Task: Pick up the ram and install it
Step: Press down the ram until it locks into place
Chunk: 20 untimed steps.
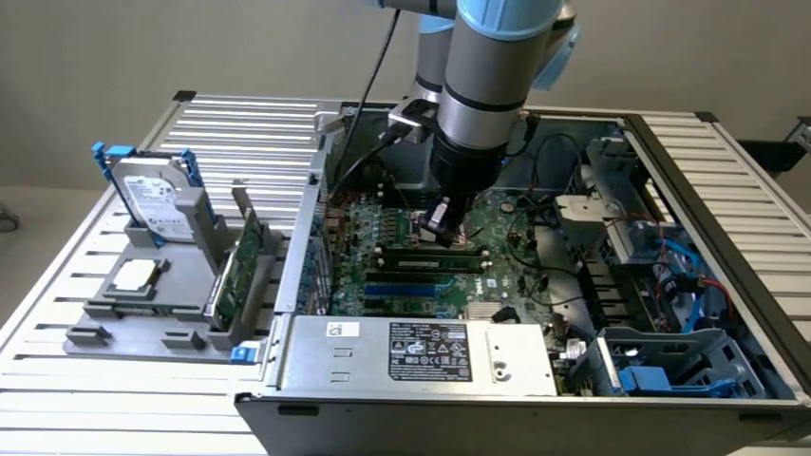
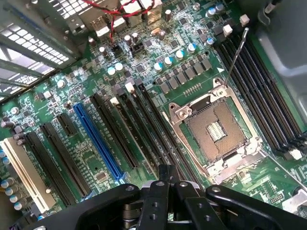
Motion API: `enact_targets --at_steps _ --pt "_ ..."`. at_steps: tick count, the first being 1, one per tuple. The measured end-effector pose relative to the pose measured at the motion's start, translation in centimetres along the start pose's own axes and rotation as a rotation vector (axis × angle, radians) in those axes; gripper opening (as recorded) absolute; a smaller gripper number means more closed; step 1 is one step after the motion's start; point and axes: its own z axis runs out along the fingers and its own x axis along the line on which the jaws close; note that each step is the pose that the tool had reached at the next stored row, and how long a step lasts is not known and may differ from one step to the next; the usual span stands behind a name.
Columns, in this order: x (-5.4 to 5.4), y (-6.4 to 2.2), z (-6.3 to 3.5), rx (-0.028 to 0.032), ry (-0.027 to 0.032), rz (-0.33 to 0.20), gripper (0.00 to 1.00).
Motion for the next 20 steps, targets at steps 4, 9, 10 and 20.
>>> enact_targets --at_steps 4,9,10,20 --pt "-0.01 0.01 -0.1 0.0013 -0.0023 0.049 0.11" --pt "0.0 0.01 -0.18 0.0063 0.0008 0.102 0.11" --pt "0.0 0.01 -0.19 0.0078 0.0022 0.112 0.11" --pt "0.0 0.02 -0.3 0.0209 0.0138 0.211 0.11"
